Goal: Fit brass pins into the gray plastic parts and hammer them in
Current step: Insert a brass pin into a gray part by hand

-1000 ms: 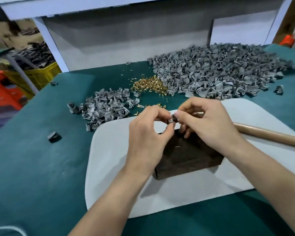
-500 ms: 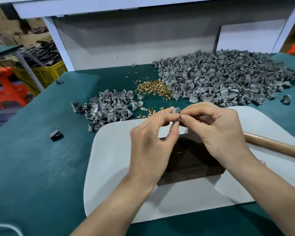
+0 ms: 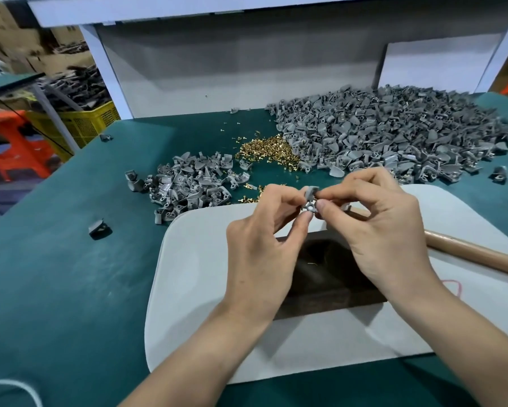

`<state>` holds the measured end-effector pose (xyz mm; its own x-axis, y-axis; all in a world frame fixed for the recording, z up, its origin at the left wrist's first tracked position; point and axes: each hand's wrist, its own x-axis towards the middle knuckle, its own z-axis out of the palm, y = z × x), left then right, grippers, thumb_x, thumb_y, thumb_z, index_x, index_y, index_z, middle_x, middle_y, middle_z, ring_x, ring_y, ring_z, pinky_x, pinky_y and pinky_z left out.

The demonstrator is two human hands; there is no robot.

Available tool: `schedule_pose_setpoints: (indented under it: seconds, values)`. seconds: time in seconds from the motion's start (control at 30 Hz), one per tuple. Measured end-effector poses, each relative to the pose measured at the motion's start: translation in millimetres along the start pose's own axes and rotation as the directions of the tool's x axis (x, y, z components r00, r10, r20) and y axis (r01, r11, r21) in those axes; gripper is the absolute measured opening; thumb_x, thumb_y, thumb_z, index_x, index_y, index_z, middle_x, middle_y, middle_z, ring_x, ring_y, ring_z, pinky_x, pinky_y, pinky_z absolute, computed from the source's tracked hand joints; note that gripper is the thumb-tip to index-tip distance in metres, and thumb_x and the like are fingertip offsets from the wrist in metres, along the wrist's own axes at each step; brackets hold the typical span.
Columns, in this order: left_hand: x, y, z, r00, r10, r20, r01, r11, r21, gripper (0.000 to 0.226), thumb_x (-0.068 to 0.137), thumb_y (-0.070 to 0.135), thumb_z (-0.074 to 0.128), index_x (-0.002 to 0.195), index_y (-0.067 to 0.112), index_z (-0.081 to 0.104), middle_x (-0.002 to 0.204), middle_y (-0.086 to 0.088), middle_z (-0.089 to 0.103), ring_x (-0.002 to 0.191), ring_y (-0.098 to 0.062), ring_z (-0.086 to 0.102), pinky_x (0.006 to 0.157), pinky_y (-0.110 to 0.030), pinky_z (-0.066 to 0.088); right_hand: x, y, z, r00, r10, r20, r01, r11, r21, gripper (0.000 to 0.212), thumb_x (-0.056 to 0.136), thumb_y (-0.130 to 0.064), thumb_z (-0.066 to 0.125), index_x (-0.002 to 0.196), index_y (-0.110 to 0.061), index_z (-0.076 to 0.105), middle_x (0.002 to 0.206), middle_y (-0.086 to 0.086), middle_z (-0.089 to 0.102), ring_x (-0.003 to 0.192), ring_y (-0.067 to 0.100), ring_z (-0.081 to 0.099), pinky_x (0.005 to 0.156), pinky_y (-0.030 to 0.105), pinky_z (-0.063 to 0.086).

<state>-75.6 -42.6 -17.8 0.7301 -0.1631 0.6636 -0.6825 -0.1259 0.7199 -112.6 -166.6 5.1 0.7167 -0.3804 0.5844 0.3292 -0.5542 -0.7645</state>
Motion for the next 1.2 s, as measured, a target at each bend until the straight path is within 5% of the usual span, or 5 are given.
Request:
schedule_pose_setpoints:
  seconds: [0.3, 0.5, 0.67, 1.0, 1.2]
  values:
    - [-0.1, -0.2, -0.9, 0.999, 0.012, 0.046, -0.013, 1.000, 0.023, 0.030, 0.082, 0.005, 0.069, 0.085, 0.025, 0.047, 0.084, 0.022, 0.067, 0.092, 0.012, 0.063, 0.081, -0.008, 0.048, -0.1, 7.3, -1.9, 0.956, -0.286, 0.057, 0.291, 0.920, -0.264, 0.002, 0.076, -0.001, 0.071, 0.075, -0.003, 0.070, 0.074, 0.005, 0.055, 0.063, 0.012, 0.047, 0.058, 0.015, 0.040]
    - [1.8, -1.1, -1.2, 0.997, 0.024, 0.072, -0.029, 0.998, 0.060, 0.024, 0.083, 0.007, 0.065, 0.085, 0.025, 0.048, 0.078, 0.032, 0.061, 0.088, 0.015, 0.062, 0.078, -0.017, 0.054, 2.5, 12.0, -3.3, 0.943, -0.322, 0.088, 0.334, 0.896, -0.294, 0.003, 0.076, 0.001, 0.070, 0.075, -0.002, 0.070, 0.073, 0.009, 0.057, 0.062, 0.012, 0.046, 0.058, 0.013, 0.038]
    - [1.9, -2.2, -0.8, 0.996, 0.025, 0.087, -0.032, 0.996, 0.086, 0.016, 0.084, 0.004, 0.065, 0.084, 0.014, 0.052, 0.084, 0.016, 0.066, 0.081, 0.010, 0.065, 0.072, -0.025, 0.054, 3.8, 13.6, -4.0, 0.931, -0.346, 0.120, 0.366, 0.869, -0.334, 0.006, 0.075, 0.004, 0.071, 0.073, -0.001, 0.068, 0.072, 0.009, 0.056, 0.061, 0.009, 0.043, 0.060, 0.006, 0.034]
    - [1.6, 0.7, -1.0, 0.996, 0.010, 0.085, -0.018, 0.995, 0.096, 0.024, 0.084, 0.005, 0.063, 0.083, 0.024, 0.048, 0.089, 0.010, 0.066, 0.075, 0.001, 0.067, 0.069, -0.030, 0.054, 4.5, 13.7, -4.6, 0.926, -0.361, 0.111, 0.377, 0.864, -0.335, 0.006, 0.074, 0.004, 0.071, 0.075, -0.002, 0.069, 0.072, 0.009, 0.056, 0.059, 0.011, 0.046, 0.060, 0.009, 0.037]
    - [2.5, 1.2, -2.0, 0.996, 0.004, 0.094, -0.012, 0.996, 0.087, 0.021, 0.084, 0.005, 0.065, 0.092, 0.022, 0.055, 0.087, 0.026, 0.066, 0.092, 0.015, 0.061, 0.079, -0.010, 0.050, 5.0, 13.8, -6.3, 0.913, -0.381, 0.146, 0.408, 0.848, -0.337, 0.005, 0.075, 0.005, 0.070, 0.075, 0.000, 0.068, 0.073, 0.010, 0.056, 0.059, 0.015, 0.050, 0.059, 0.014, 0.039]
